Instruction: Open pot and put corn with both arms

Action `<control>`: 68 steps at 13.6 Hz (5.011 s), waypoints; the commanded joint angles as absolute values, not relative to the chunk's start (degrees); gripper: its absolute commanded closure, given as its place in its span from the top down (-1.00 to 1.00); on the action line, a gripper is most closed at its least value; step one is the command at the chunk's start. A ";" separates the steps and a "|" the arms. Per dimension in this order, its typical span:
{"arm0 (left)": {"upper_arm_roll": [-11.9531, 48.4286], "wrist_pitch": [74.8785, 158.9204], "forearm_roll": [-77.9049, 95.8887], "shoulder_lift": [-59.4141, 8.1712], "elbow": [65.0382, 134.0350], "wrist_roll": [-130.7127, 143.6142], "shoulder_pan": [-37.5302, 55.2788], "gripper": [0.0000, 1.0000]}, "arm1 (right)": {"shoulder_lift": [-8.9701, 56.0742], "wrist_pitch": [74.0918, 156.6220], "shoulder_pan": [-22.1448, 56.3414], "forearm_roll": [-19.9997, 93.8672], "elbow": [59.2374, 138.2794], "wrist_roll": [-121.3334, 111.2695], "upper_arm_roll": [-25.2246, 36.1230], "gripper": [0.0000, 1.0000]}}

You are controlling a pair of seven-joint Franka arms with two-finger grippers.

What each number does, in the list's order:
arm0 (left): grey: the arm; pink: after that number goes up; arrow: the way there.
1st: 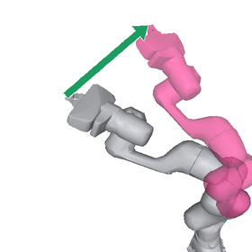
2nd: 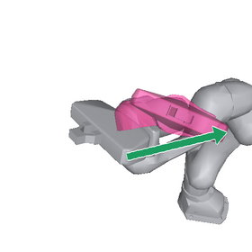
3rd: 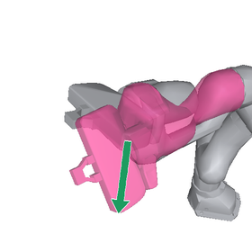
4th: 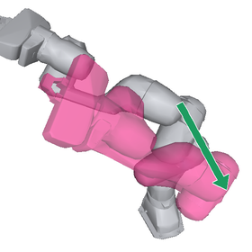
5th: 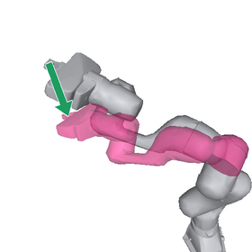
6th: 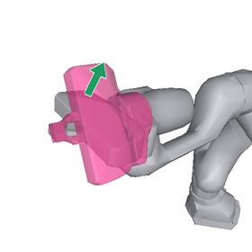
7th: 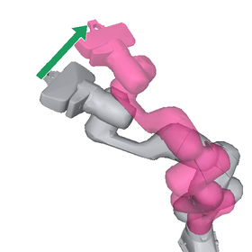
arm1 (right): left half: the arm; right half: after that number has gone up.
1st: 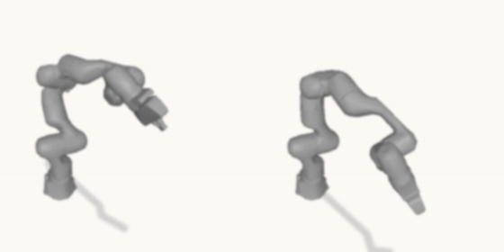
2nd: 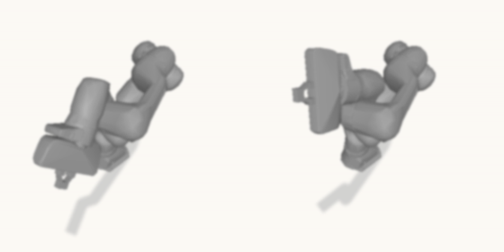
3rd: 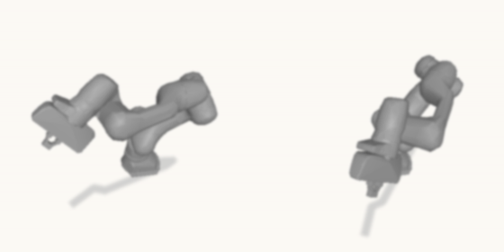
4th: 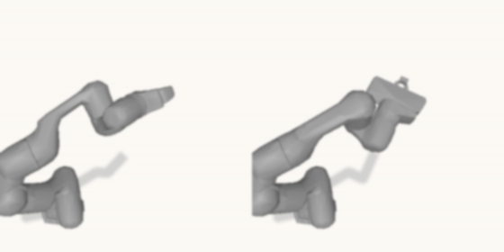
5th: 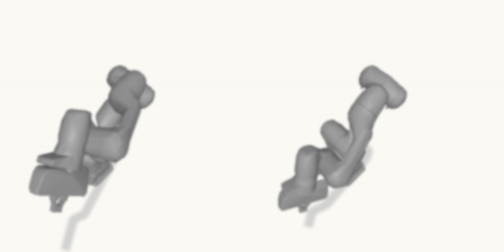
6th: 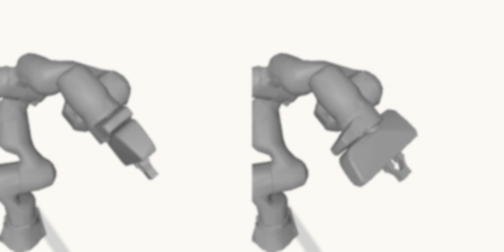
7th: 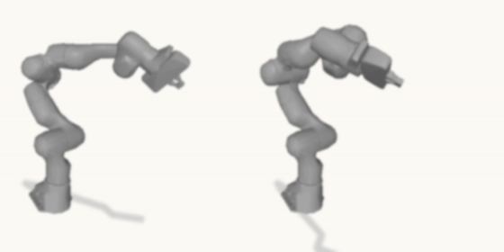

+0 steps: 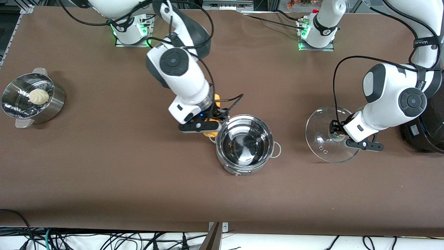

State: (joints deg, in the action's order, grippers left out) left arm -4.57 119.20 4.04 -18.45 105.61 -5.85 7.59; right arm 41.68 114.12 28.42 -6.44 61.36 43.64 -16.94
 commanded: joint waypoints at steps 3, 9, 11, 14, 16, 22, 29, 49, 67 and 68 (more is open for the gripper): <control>-4.75 129.70 2.81 -15.64 117.58 -9.12 5.45 -1.00 | 52.20 117.66 37.88 -7.65 48.69 48.51 -10.46 -1.00; -5.54 135.87 2.81 -21.43 120.32 -10.63 4.31 -1.00 | 54.76 126.73 38.67 -7.56 48.69 49.22 -10.72 -1.00; -5.71 138.86 2.90 -23.90 120.41 -10.63 3.87 -1.00 | 54.93 127.70 38.67 -7.56 48.87 48.87 -10.72 -0.98; -5.71 138.52 2.81 -24.17 120.41 -10.55 3.87 -0.82 | 56.69 129.55 38.67 -7.73 49.22 47.12 -10.64 -0.74; -5.71 137.99 2.81 -23.47 120.41 -10.46 3.87 0.99 | 58.00 129.64 38.58 -7.73 49.57 42.91 -10.63 -0.68; -5.71 133.86 2.81 -12.33 124.25 -9.76 1.76 1.00 | 58.89 130.08 38.67 -7.82 50.10 42.89 -10.20 -0.22; -5.71 130.89 2.81 1.74 128.24 -9.67 1.32 1.00 | 58.62 129.90 38.93 -8.26 50.45 43.07 -9.93 1.00; -4.31 92.72 -1.23 4.66 99.32 -7.03 -0.53 1.00 | 36.57 81.56 12.15 -7.65 50.45 25.16 -8.00 1.00; -4.04 91.49 -1.32 4.66 99.32 -5.27 -0.53 1.00 | 0.63 86.31 -4.74 -1.06 92.53 8.55 -5.45 1.00; -4.04 91.41 -1.32 4.66 99.32 -5.27 -0.53 1.00 | -1.12 87.53 -4.83 -0.53 94.98 6.52 -5.45 1.00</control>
State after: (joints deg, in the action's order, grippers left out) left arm -4.43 92.98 0.21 5.10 100.76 -5.85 -0.27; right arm 3.72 84.83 -4.37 -1.94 88.44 10.94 -5.67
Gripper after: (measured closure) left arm 0.000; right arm 0.000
